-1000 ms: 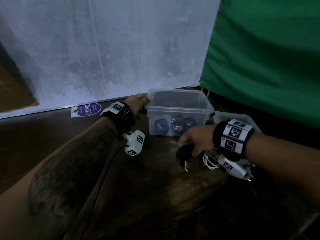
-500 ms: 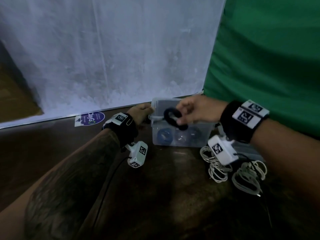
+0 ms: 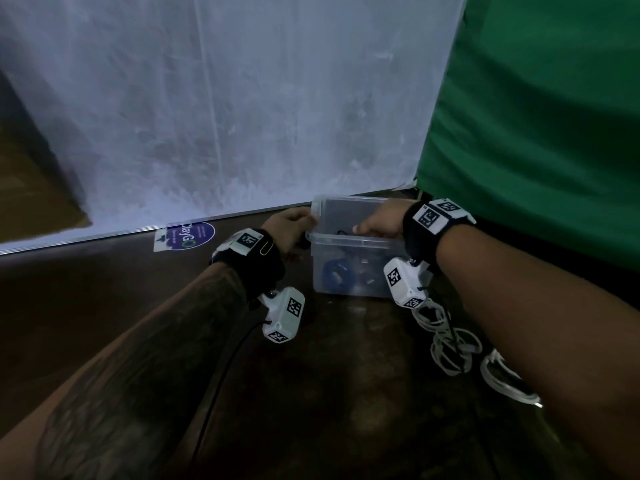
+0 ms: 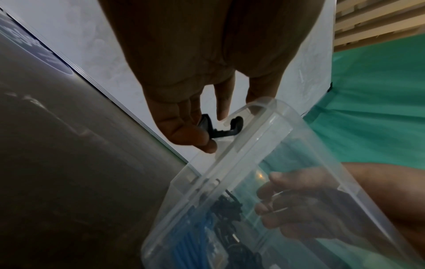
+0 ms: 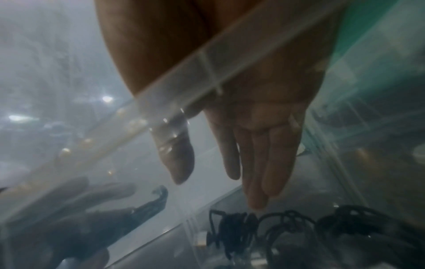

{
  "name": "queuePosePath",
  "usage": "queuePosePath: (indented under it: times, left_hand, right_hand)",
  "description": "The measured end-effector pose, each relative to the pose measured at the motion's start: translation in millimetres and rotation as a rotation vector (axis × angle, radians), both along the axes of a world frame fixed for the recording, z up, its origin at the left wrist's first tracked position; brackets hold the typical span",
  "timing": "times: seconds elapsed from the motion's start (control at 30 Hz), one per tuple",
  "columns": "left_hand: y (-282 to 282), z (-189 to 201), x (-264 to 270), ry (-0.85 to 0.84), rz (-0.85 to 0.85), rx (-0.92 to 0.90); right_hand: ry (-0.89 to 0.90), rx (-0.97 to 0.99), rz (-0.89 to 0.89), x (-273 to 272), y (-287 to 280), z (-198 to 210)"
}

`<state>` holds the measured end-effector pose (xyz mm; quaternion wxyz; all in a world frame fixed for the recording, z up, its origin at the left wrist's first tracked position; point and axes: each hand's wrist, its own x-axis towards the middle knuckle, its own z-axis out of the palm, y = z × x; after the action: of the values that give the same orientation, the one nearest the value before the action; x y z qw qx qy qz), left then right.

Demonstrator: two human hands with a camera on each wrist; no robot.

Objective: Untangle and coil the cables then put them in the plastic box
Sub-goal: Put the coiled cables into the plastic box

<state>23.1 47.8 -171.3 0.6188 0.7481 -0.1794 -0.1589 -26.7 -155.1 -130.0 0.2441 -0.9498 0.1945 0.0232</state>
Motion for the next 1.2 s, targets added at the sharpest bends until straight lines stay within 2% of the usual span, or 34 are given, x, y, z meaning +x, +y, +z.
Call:
queuePosePath:
  times: [0.07, 0.13, 0.2, 0.27, 0.37, 0.43, 0.47, 0.57, 0.67, 0.73, 0.8, 0.87, 0.93, 1.07, 1.2]
  left_hand:
    - [-0.8, 2.5, -3.5, 0.021, 0.025, -0.021]
    - [-1.1, 4.8, -4.9, 0.027, 0.048, -0.035]
    - [-2.6, 6.6, -9.9, 0.002, 0.047, 0.014]
    - [-5.5, 7.4, -12.1, -0.008, 0.062, 0.049]
    - [-6.9, 10.5, -12.1, -0.035, 0.056, 0.123]
    - [-5.0, 15.0, -11.6, -0.017, 0.089, 0.114]
    - [-3.1, 16.7, -18.2, -0.026, 0.109, 0.172]
    - [-7.0, 16.0, -20.1, -0.137, 0.087, 0.318]
    - [-5.4, 15.9, -26.7, -0.282, 0.037, 0.37]
    - [-5.0, 21.7, -23.8, -0.206, 0.046, 0.385]
    - [-1.6, 19.9, -23.3, -0.249, 0.088, 0.389]
    - [0.3, 15.6, -20.1, -0.265, 0.053, 0.361]
    - [-0.9, 14.8, -21.8, -0.242, 0.09, 0.328]
    - [-0.1, 12.8, -24.6, -0.213, 0.123, 0.269]
    - [-5.1, 14.8, -19.1, -0.094, 0.105, 0.146]
  right_hand:
    - [-0.077, -0.016, 0.05, -11.2, -4.0, 1.0]
    - [-0.263, 0.121, 0.075, -26.2, -10.1, 1.2]
    - [-0.455, 0.164, 0.101, -50.5, -15.9, 0.8]
    - [-0.528, 0.171, 0.128, -78.1, -21.9, -0.1]
    - [-0.44, 0.116, 0.205, -122.5, -23.5, 4.3]
    - [-0.255, 0.026, 0.235, -139.9, -23.0, 2.7]
    - [-0.146, -0.047, 0.239, -143.3, -24.1, -0.8]
    - [0.124, -0.314, 0.21, -142.2, -24.4, -17.2]
    - [0.298, -0.344, 0.218, -134.5, -17.3, -34.5]
    - [0.369, -0.376, 0.219, -126.1, -13.0, -44.0]
    - [0.423, -0.464, 0.242, -118.9, -8.7, -48.5]
    - [0.44, -0.512, 0.261, -116.4, -5.1, -46.7]
    - [0.413, -0.483, 0.276, -117.9, -3.4, -42.3]
    - [0.222, -0.238, 0.319, -128.8, 2.3, -25.0]
    - [0.034, -0.042, 0.401, -132.5, 17.9, 9.2]
